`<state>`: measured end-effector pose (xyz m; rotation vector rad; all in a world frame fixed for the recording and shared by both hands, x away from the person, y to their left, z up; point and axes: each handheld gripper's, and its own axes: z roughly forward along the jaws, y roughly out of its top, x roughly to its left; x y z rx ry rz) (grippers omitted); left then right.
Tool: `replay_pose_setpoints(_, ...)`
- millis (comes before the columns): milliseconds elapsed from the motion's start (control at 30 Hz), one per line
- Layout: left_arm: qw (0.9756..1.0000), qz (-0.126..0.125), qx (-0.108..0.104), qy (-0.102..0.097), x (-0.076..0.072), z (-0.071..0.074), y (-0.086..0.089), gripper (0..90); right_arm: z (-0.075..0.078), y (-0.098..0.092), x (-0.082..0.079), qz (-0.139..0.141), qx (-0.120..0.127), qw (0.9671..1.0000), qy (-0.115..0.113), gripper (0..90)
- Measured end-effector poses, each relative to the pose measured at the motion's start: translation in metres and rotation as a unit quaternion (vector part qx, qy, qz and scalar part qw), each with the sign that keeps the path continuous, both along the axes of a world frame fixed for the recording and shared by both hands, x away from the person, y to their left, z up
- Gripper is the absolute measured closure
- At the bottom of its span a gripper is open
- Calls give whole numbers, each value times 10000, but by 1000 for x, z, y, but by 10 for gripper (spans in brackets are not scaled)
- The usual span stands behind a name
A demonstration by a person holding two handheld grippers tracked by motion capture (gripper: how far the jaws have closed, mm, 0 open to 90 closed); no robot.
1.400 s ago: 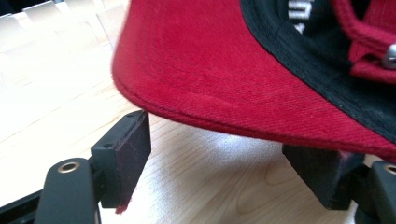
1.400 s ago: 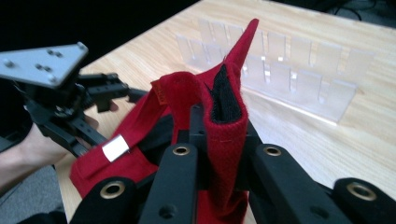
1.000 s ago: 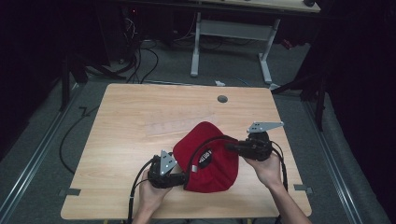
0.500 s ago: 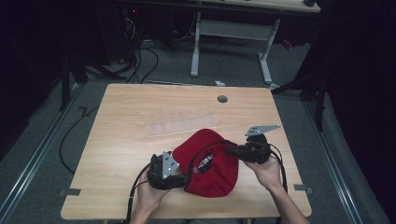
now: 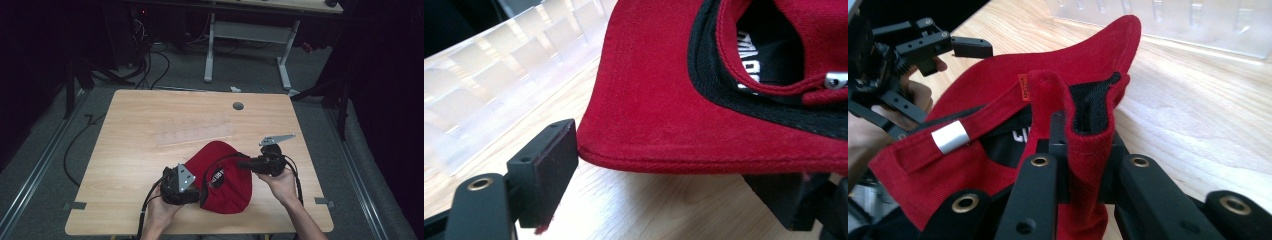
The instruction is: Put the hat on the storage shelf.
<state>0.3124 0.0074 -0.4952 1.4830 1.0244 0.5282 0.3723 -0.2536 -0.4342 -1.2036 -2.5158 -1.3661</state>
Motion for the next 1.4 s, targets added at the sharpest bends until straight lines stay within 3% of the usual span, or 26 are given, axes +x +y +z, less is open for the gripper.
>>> replay_pose_setpoints(133, 10000, 39, 57, -24, -2, 2, 2, 184, -4, 0, 4, 38, 111, 9998, 155, 826)
replay_pose_setpoints(300, 9998, -14, -85, -194, -8, 12, 4, 186, -4, -2, 5, 50, 159, 9996, 211, 827)
replay_pose_setpoints(467, 9992, -35, -254, -296, -7, 17, 10, 182, -6, -1, 6, 65, -25, 9997, 243, 827)
replay_pose_setpoints(633, 9996, -26, -190, -223, -5, 14, 10, 186, -5, 1, 6, 88, -157, 9995, 244, 827)
replay_pose_setpoints(667, 9994, 79, -248, -243, 0, 12, 12, 202, -3, 2, 3, 128, -318, 9992, 193, 827)
replay_pose_setpoints(833, 9986, 65, -476, -241, 7, 16, 14, 215, 1, -4, -4, 255, -367, 9989, 139, 828)
replay_pose_setpoints(900, 9987, -58, -303, -408, 3, 16, 9, 215, 1, -7, -5, 245, -374, 9989, 147, 828)
replay_pose_setpoints(967, 9988, -96, -258, -410, 2, 15, 7, 211, 1, -9, -5, 248, -363, 9990, 129, 828)
replay_pose_setpoints(1000, 9991, -117, -81, -389, 1, 12, 6, 182, 2, -12, -6, 245, -294, 9992, 130, 829)
replay_pose_setpoints(1233, 9989, -233, -20, -403, -4, 9, 2, 147, 6, -12, -3, 317, -149, 9993, 102, 828)
replay_pose_setpoints(1400, 9967, -587, 269, -498, -10, 8, -10, 150, 14, -10, 5, 267, -39, 9996, 111, 828)
